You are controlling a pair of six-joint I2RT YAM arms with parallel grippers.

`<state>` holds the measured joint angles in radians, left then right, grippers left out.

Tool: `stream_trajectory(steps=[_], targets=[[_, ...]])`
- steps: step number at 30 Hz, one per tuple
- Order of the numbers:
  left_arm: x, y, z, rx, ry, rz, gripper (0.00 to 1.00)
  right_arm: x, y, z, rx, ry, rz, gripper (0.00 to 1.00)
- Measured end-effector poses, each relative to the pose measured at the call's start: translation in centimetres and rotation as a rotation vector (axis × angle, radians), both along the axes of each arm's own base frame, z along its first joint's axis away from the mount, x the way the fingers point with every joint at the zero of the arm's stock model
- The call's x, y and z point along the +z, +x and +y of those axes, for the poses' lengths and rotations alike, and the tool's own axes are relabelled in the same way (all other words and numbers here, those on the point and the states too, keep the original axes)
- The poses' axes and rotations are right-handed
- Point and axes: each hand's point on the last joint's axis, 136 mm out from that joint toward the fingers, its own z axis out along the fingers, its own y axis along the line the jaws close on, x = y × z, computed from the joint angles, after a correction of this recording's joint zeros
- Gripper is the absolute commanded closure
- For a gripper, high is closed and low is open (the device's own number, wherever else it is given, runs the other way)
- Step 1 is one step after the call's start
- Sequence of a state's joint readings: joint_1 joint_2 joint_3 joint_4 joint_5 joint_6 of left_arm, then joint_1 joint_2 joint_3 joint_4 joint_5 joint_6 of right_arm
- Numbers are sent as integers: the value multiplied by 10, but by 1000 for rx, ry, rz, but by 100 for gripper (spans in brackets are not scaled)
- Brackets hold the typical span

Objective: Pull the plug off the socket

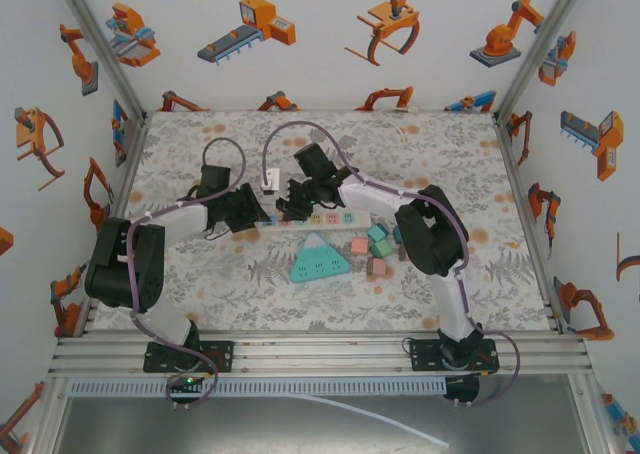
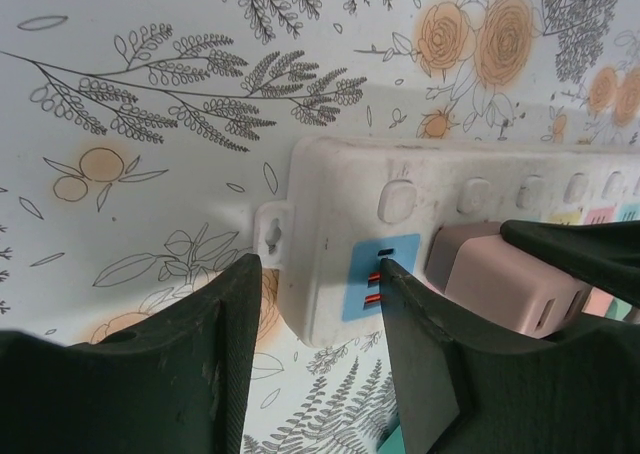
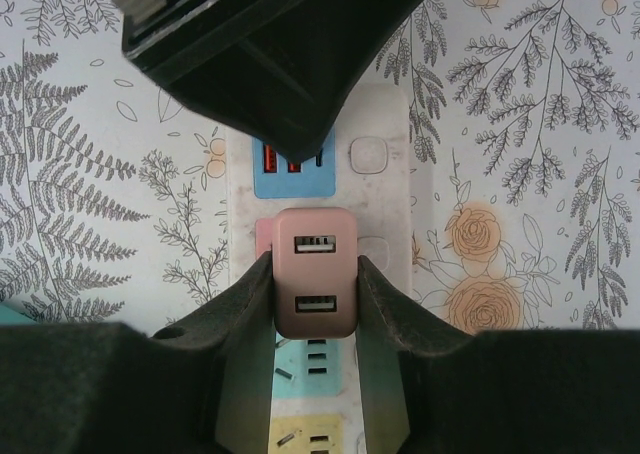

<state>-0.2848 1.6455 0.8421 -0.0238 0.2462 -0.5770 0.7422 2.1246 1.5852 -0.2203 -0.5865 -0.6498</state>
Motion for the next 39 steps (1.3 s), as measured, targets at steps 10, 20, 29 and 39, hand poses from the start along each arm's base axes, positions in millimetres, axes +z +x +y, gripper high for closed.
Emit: stream_trajectory(steps=[10,20,29,39], targets=[[2,1,-3,-7,48,-9,53,0,1,0,-15,2,17,85],[2,1,-3,-3,60,-9,53,2,1,0,-20,5,18,87],[2,1,-3,-1,66,-9,52,42,1,2,-24,79,-36,88],[15,-5,-1,-15,77,-38,34,80,0,-12,-167,144,-8,92]])
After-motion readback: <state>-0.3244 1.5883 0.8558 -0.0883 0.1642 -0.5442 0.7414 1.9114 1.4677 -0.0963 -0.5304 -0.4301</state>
